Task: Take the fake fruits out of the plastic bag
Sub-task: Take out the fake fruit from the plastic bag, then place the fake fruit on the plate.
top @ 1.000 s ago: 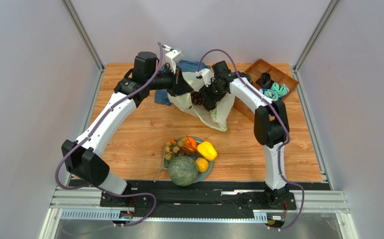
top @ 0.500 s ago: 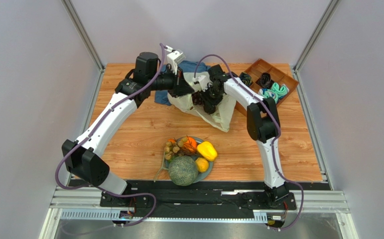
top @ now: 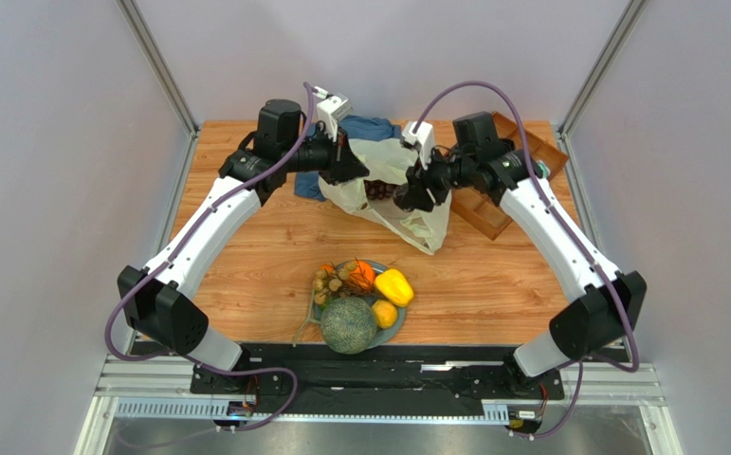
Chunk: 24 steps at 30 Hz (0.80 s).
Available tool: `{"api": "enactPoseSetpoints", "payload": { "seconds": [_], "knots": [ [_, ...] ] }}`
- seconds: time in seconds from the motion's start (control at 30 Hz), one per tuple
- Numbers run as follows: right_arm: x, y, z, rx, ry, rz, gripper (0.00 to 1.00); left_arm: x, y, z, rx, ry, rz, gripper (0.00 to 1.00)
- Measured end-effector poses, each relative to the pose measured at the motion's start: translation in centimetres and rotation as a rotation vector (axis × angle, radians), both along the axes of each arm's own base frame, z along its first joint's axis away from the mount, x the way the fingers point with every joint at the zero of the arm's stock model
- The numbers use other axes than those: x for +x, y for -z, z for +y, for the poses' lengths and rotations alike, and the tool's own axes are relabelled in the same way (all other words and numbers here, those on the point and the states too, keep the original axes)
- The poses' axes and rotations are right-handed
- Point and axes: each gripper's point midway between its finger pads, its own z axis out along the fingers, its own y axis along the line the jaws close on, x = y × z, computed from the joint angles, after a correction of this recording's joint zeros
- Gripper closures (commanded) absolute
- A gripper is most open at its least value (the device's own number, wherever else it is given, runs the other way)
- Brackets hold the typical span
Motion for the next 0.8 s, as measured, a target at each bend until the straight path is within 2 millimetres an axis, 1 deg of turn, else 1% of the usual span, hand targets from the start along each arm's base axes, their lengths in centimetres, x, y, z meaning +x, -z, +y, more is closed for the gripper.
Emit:
{"api": "enactPoseSetpoints", "payload": {
  "seconds": [0.03,0.07,0.13,0.17,0.23,0.3,0.37,0.43,0.47,0.5,0.57,0.7,0.77,0.8],
  "knots": [
    [-1.3,0.2,0.0,0.009,-0.028,0.007,0.74,0.0,0.0,0.0,0.001,-0.003,-0.001,1.0],
    [-2.3,0.8,0.0,0.009,-0.046,0.021,0.74,0.1,0.0,0.1,0.003,-0.007,-0.001,1.0],
    [-4.9,3.8,-0.2,-0.016,-0.088,0.099,0.74,0.3,0.1,0.1,0.006,-0.015,-0.003,1.0],
    [-6.2,6.1,-0.3,-0.041,-0.107,0.158,0.73,0.3,0.1,0.2,0.007,-0.019,-0.004,1.0],
    [-8.0,8.3,-0.1,-0.074,-0.14,0.212,0.73,0.4,0.1,0.2,0.009,-0.023,-0.005,1.0],
    [-10.3,10.7,0.2,-0.119,-0.19,0.259,0.73,0.4,0.3,0.3,0.013,-0.027,-0.004,1.0],
    [-12.2,12.1,0.7,-0.144,-0.234,0.285,0.73,0.4,0.7,0.3,0.02,-0.031,0.001,1.0],
    [-13.3,12.8,1.3,-0.156,-0.269,0.292,0.73,0.3,1.3,0.5,0.027,-0.035,0.012,1.0],
    [-13.4,12.8,1.6,-0.156,-0.276,0.286,0.74,0.3,1.6,0.5,0.031,-0.036,0.018,1.0],
    [-13.1,12.7,1.8,-0.153,-0.274,0.269,0.74,0.2,1.8,0.5,0.033,-0.037,0.022,1.0],
    [-12.1,12.5,2.1,-0.153,-0.255,0.244,0.74,0.2,2.1,0.6,0.037,-0.037,0.029,1.0],
    [-8.3,11.6,3.8,-0.144,-0.216,0.191,0.73,0.0,2.0,0.7,0.038,-0.04,0.026,1.0],
    [-6.2,11.6,4.7,-0.142,-0.204,0.167,0.72,0.0,1.8,0.9,0.042,-0.045,0.011,1.0],
    [-5.7,11.9,4.8,-0.146,-0.201,0.169,0.72,0.2,1.7,1.1,0.045,-0.057,0.002,1.0]
  ]
}}
